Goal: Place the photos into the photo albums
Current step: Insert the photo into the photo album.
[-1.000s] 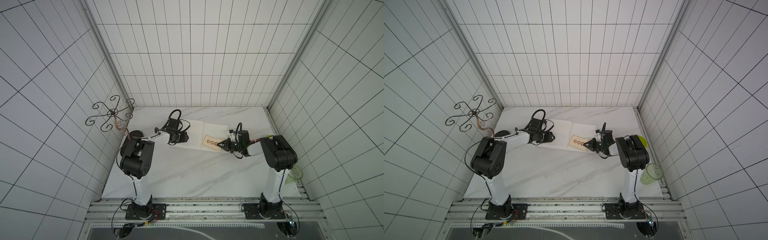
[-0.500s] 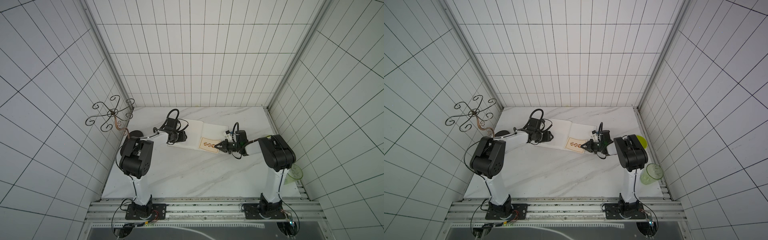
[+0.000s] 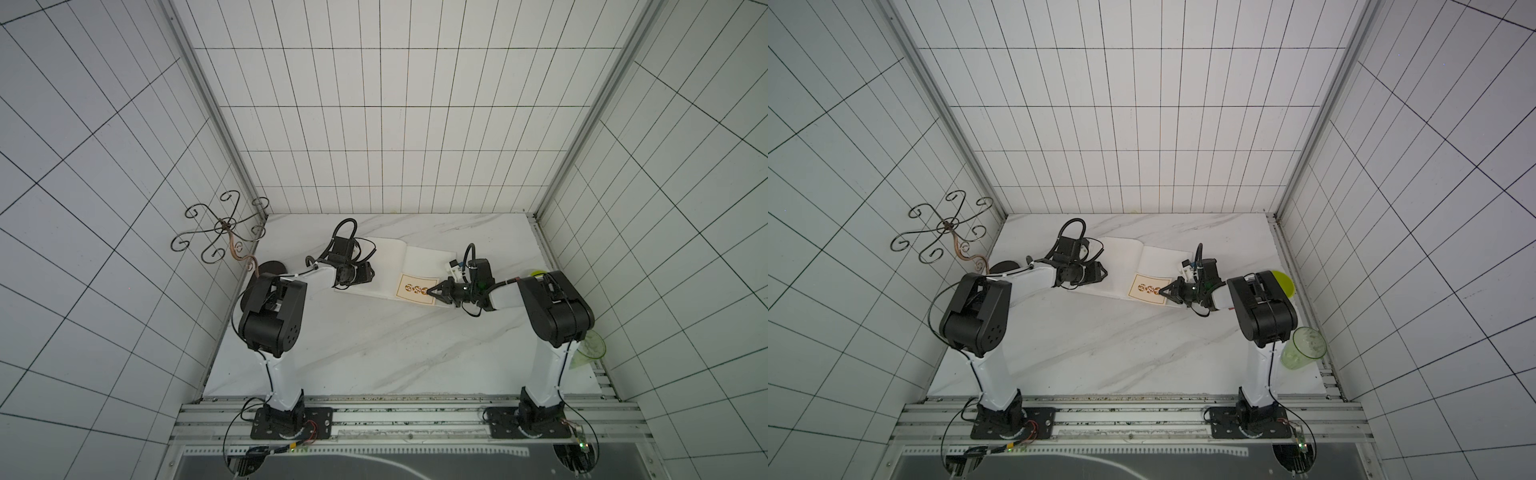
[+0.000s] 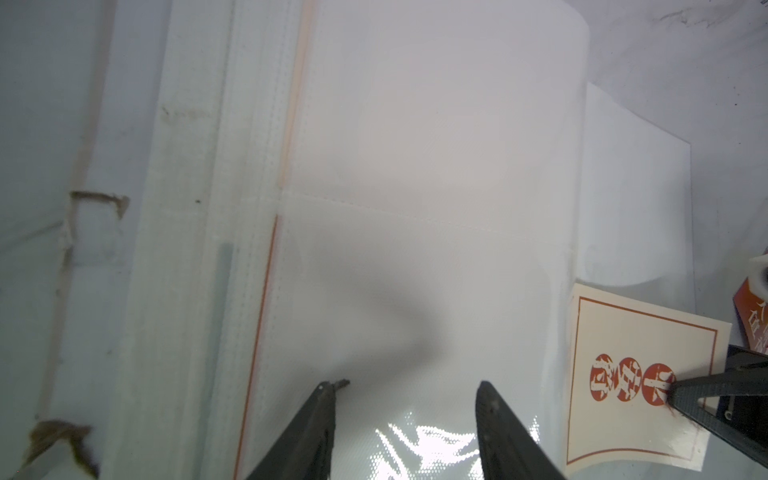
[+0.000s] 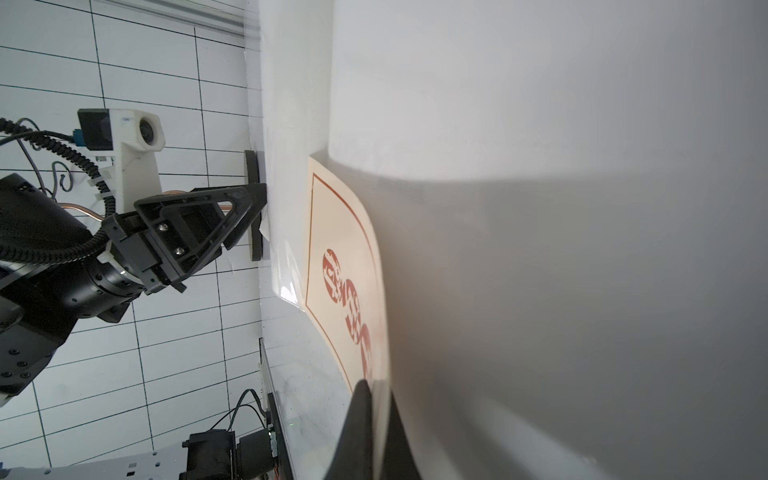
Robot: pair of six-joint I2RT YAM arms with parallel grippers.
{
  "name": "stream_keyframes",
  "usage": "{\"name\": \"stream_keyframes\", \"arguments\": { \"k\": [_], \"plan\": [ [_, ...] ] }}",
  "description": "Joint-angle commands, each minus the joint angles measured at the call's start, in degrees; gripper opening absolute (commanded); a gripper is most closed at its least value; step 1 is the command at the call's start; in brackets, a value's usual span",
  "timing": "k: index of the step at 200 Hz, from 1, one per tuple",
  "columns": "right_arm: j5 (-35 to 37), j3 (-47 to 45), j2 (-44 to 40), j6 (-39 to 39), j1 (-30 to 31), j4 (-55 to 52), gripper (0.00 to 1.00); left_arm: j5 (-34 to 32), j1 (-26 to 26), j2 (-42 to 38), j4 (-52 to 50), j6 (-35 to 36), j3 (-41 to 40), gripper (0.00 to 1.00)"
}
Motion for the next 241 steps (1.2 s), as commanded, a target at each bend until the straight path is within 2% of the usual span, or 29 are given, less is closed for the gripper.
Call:
{"name": "stream_keyframes", "arguments": {
  "k": [1, 59, 120, 177, 241],
  "plan": [
    [0.4, -0.1, -2.4, 5.7, 0.6, 3.4, 0.0, 0.7, -0.3, 2.9, -5.6, -1.6, -2.9, 0.54],
    [-1.4, 0.0, -2.4, 9.2, 0.7, 6.0, 0.0, 1.2, -0.1, 2.5, -4.7, -2.7, -3.2, 0.54],
    [-2.6, 2.8, 1.0, 7.6, 0.7, 4.1, 0.0, 1.9, 2.1, 1.3, -6.3, -2.7, -1.6, 0.58],
    [-3.7, 4.4, 2.6, 7.2, 1.1, 3.8, 0.0, -0.9, 5.0, -0.1, -6.1, -3.7, -2.9, 0.6],
    [-3.9, 8.8, 4.0, 4.4, 2.6, -1.6, 0.0, 1.7, 5.1, 2.0, -4.5, -5.3, -4.0, 0.6]
  ]
}}
